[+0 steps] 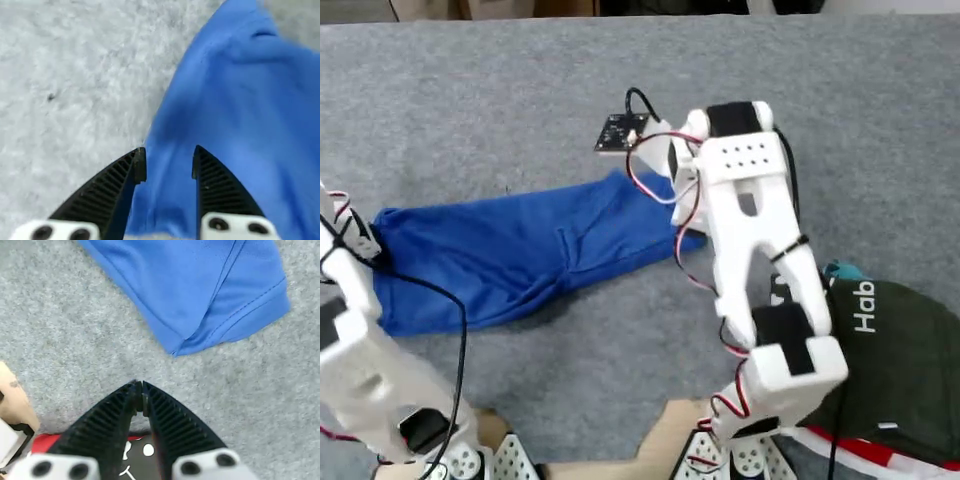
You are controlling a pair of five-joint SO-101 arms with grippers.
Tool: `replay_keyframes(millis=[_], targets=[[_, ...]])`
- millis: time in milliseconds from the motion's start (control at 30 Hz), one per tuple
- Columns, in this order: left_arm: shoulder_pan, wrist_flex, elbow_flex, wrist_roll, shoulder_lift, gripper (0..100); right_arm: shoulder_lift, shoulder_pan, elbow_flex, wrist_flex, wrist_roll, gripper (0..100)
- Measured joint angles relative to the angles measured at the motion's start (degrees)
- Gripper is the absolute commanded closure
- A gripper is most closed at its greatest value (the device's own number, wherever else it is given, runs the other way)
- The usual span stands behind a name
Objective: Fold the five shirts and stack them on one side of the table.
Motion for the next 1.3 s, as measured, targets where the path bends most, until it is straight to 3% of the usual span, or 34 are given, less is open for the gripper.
replay_keyframes(millis=[133, 367, 733, 867, 1067, 1300], targets=[[0.00, 0.18, -7.12, 0.00, 8.88, 85, -2.64, 0.00, 3.25, -0.26, 0.00, 99.4], [1.49, 2.81, -15.12, 0.09, 17.67, 98, -4.84, 0.00, 5.19, -0.26, 0.00, 99.4], [6.77, 10.46, -18.90, 0.44, 19.87, 98, -8.44, 3.43, 5.45, -7.03, -0.97, 99.4], [8.79, 16.26, -23.47, 1.93, 20.22, 98, -8.79, 9.85, 5.45, -16.00, -8.00, 99.4], [15.56, 19.69, -29.19, 6.59, 20.31, 98, -6.86, 20.48, 12.92, -35.96, -25.93, 99.4], [27.43, 19.78, -30.42, 8.53, 16.62, 98, -2.99, 24.62, 26.99, -53.89, -45.36, 99.4]])
